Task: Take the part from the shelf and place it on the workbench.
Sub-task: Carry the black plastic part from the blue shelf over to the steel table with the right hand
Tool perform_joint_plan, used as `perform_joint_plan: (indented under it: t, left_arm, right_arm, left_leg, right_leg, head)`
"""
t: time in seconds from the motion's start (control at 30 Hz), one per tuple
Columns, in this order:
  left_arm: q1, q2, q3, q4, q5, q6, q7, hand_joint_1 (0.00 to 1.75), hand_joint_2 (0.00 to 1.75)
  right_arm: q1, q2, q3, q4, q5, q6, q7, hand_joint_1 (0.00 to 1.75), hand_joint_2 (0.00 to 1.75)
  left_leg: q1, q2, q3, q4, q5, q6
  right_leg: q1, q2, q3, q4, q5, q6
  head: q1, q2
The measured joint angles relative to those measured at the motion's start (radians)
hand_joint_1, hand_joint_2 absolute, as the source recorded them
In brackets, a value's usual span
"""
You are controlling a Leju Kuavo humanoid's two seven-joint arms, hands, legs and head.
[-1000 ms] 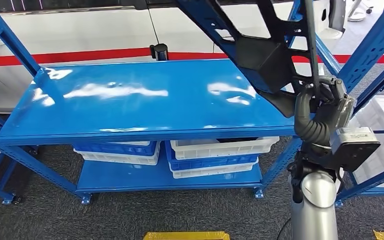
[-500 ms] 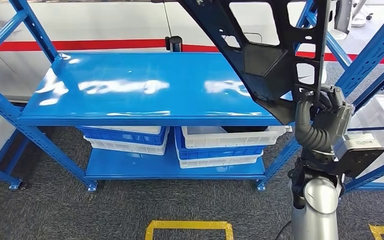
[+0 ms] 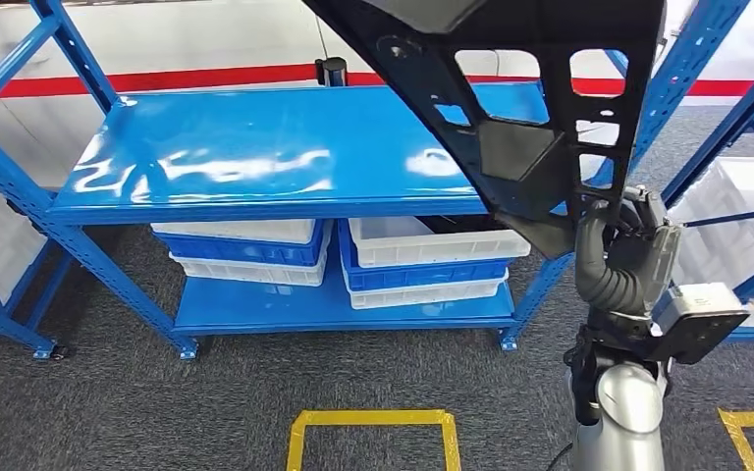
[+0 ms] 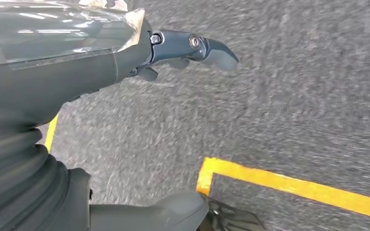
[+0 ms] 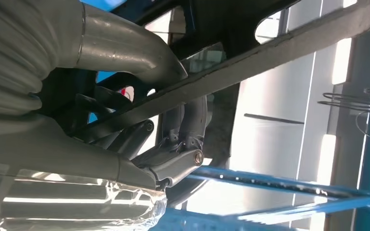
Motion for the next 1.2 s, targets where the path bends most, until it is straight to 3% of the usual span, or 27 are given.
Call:
perform_joint_plan:
  t: [0.03,0.07,0.1,0.13,0.2,0.27,0.33,0.4,0.47,0.53,0.57,0.6,0.63,0.67,0.73,0.77,0.83,0.9,0.93,0.97,1.03,1.07,1.1,1.13,1.2]
  left_arm:
    - [0.000,0.000,0.000,0.000,0.000,0.002,0.000,0.00,1.75]
    - [0.000,0.000,0.000,0.000,0.001,0.005,0.001,0.00,1.75]
    - [0.000,0.000,0.000,0.000,0.001,0.008,0.002,0.00,1.75]
    - [0.000,0.000,0.001,0.000,0.002,0.013,0.004,0.00,1.75]
    - [0.000,0.000,0.002,0.000,0.005,0.024,0.009,0.00,1.75]
    - [-0.001,-0.001,0.004,0.000,0.011,0.035,0.016,0.00,1.75]
    - [-0.001,-0.002,0.012,0.000,0.018,0.047,0.022,0.00,1.75]
    - [0.000,-0.005,0.020,0.000,0.023,0.058,0.029,0.00,1.75]
    - [-0.001,-0.008,0.025,0.000,0.027,0.066,0.033,0.00,1.75]
    - [-0.001,-0.009,0.030,0.000,0.030,0.069,0.034,0.00,1.75]
    - [-0.001,-0.009,0.032,0.000,0.031,0.068,0.033,0.00,1.75]
    - [-0.001,-0.009,0.035,0.000,0.031,0.066,0.031,0.00,1.75]
    - [-0.001,-0.010,0.037,0.000,0.030,0.061,0.028,0.00,1.75]
    - [-0.001,-0.010,0.039,0.000,0.029,0.056,0.025,0.00,1.75]
    - [0.000,-0.009,0.042,0.000,0.025,0.045,0.018,0.00,1.75]
    - [0.000,-0.009,0.043,0.000,0.022,0.040,0.015,0.00,1.75]
    - [0.000,-0.008,0.043,0.000,0.016,0.032,0.009,0.00,1.75]
    - [0.001,-0.007,0.042,0.000,0.011,0.029,0.007,0.00,1.75]
    - [0.002,-0.006,0.042,0.000,0.009,0.029,0.007,0.00,1.75]
    - [0.003,-0.006,0.043,0.000,0.008,0.029,0.007,0.00,1.75]
    - [0.004,-0.005,0.043,0.000,0.005,0.029,0.006,0.00,1.75]
    - [0.004,-0.005,0.043,0.000,0.004,0.029,0.006,0.00,1.75]
    - [0.004,-0.005,0.042,0.000,0.002,0.029,0.006,0.00,1.75]
    - [0.004,-0.005,0.042,0.000,0.001,0.029,0.005,0.00,1.75]
    - [0.004,-0.005,0.042,0.000,-0.001,0.029,0.004,0.00,1.75]
  right_arm:
    - [0.008,0.000,0.000,0.000,-0.002,0.000,-0.003,1.75,1.75]
    - [0.017,-0.001,0.000,0.000,-0.006,0.000,-0.005,1.75,1.75]
    - [0.027,-0.001,0.000,0.000,-0.008,0.000,-0.007,1.75,1.75]
    - [0.038,-0.001,0.000,0.000,-0.011,0.000,-0.010,1.75,1.75]
    - [0.057,0.001,-0.001,0.000,-0.014,-0.001,-0.015,1.75,1.75]
    - [0.067,0.006,-0.002,-0.001,-0.015,-0.002,-0.020,1.75,1.75]
    - [0.070,0.013,-0.003,-0.003,-0.015,0.000,-0.021,1.75,1.75]
    - [0.071,0.019,-0.003,-0.002,-0.015,0.005,-0.021,1.75,1.75]
    - [0.072,0.022,-0.003,-0.002,-0.013,0.010,-0.019,1.75,1.75]
    - [0.073,0.024,-0.002,-0.002,-0.007,0.011,-0.017,1.75,1.75]
    - [0.073,0.025,-0.002,-0.002,-0.003,0.010,-0.016,1.75,1.75]
    - [0.074,0.025,-0.002,-0.001,0.002,0.007,-0.015,1.75,1.75]
    - [0.074,0.025,-0.002,-0.001,0.006,0.002,-0.013,1.75,1.75]
    - [0.074,0.025,-0.002,-0.001,0.010,-0.005,-0.011,1.75,1.75]
    - [0.074,0.025,-0.003,-0.001,0.014,-0.018,-0.007,1.75,1.75]
    - [0.074,0.025,-0.004,-0.003,0.015,-0.023,-0.006,1.75,1.75]
    - [0.077,0.023,-0.010,-0.005,0.015,-0.035,-0.004,1.75,1.75]
    - [0.081,0.019,-0.020,-0.007,0.012,-0.047,-0.004,1.75,1.75]
    - [0.082,0.018,-0.025,-0.007,0.009,-0.051,-0.004,1.75,1.75]
    - [0.082,0.016,-0.029,-0.006,0.006,-0.055,-0.003,1.75,1.75]
    - [0.082,0.014,-0.036,-0.005,-0.001,-0.059,-0.003,1.75,1.75]
    - [0.082,0.014,-0.040,-0.003,-0.004,-0.060,-0.003,1.75,1.75]
    - [0.082,0.013,-0.044,-0.001,-0.007,-0.061,-0.003,1.75,1.75]
    - [0.082,0.011,-0.046,0.002,-0.008,-0.062,-0.003,1.75,1.75]
    - [0.081,0.010,-0.051,0.005,-0.010,-0.063,-0.003,1.75,1.75]
  left_leg:
    - [0.003,0.000,-0.017,0.066,-0.044,-0.006]
    - [0.007,0.000,-0.027,0.122,-0.068,-0.012]
    - [0.010,0.000,-0.024,0.154,-0.070,-0.017]
    - [0.014,0.001,-0.004,0.150,-0.053,-0.020]
    - [0.021,0.001,0.084,0.041,-0.012,-0.022]
    - [0.019,-0.002,0.162,-0.078,-0.009,-0.019]
    - [0.011,-0.005,0.175,-0.111,-0.015,-0.007]
    - [0.008,-0.002,0.162,-0.116,0.000,0.015]
    - [0.008,0.001,0.144,-0.122,0.022,0.039]
    - [0.006,0.003,0.120,-0.122,0.043,0.050]
    - [0.005,0.003,0.106,-0.122,0.054,0.052]
    - [0.003,0.004,0.091,-0.121,0.064,0.053]
    - [0.002,0.004,0.077,-0.121,0.075,0.052]
    - [0.001,0.004,0.063,-0.120,0.085,0.050]
    - [-0.001,0.003,0.042,-0.118,0.105,0.042]
    - [-0.002,0.003,0.035,-0.117,0.114,0.037]
    - [-0.003,0.003,0.028,-0.118,0.132,0.026]
    - [0.000,0.002,0.023,-0.118,0.139,0.015]
    - [0.002,0.001,0.017,-0.105,0.120,0.009]
    - [0.004,0.000,0.005,-0.074,0.085,0.004]
    - [0.008,0.000,-0.025,0.039,-0.015,-0.005]
    - [0.010,0.000,-0.038,0.103,-0.050,-0.009]
    - [0.011,0.000,-0.041,0.148,-0.064,-0.012]
    - [0.012,0.001,-0.030,0.162,-0.058,-0.014]
    - [0.015,0.001,0.043,0.084,-0.016,-0.013]
  right_leg:
    - [0.000,0.000,-0.012,0.002,0.010,-0.002]
    - [0.001,-0.001,-0.025,0.004,0.019,0.000]
    - [0.000,-0.001,-0.039,0.008,0.026,0.002]
    - [-0.001,-0.001,-0.052,0.013,0.032,0.006]
    - [-0.003,-0.001,-0.076,0.028,0.041,0.014]
    - [-0.002,-0.001,-0.095,0.041,0.050,0.026]
    - [0.000,-0.001,-0.104,0.043,0.063,0.043]
    - [0.001,0.001,-0.114,0.047,0.068,0.057]
    - [0.001,0.003,-0.141,0.097,0.023,0.054]
    - [0.001,0.004,-0.181,0.215,-0.060,0.039]
    - [0.001,0.004,-0.194,0.276,-0.089,0.038]
    - [0.001,0.005,-0.195,0.316,-0.101,0.041]
    - [0.002,0.005,-0.180,0.323,-0.093,0.048]
    - [0.002,0.005,-0.147,0.296,-0.075,0.056]
    - [0.003,0.004,-0.041,0.161,-0.049,0.062]
    - [0.005,0.005,0.007,0.089,-0.051,0.058]
    - [0.011,0.007,0.051,0.008,-0.065,0.048]
    - [0.008,0.007,0.039,0.003,-0.057,0.036]
    - [0.004,0.005,0.036,0.003,-0.048,0.026]
    - [0.000,0.004,0.031,0.002,-0.039,0.015]
    - [-0.001,0.002,0.016,0.003,-0.020,0.003]
    - [0.001,0.001,0.005,0.006,-0.012,0.002]
    - [0.001,0.001,-0.007,0.010,-0.005,0.004]
    - [0.001,0.001,-0.019,0.016,-0.001,0.006]
    - [0.001,0.001,-0.042,0.032,0.005,0.012]
  head:
    - [-0.001,0.000]
    - [-0.001,0.000]
    - [-0.001,0.000]
    - [-0.002,0.000]
    - [-0.002,0.000]
    - [-0.001,0.000]
    - [-0.001,0.000]
    - [-0.001,0.000]
    - [0.002,0.000]
    - [0.006,0.000]
    - [0.007,0.000]
    - [0.007,0.000]
    - [0.007,0.000]
    - [0.007,0.000]
    - [0.007,0.000]
    - [0.006,0.000]
    - [0.004,0.000]
    - [0.002,0.000]
    - [0.001,0.000]
    - [-0.001,0.000]
    - [-0.005,0.000]
    - [-0.005,0.000]
    - [-0.005,0.000]
    - [-0.005,0.000]
    - [-0.005,0.000]
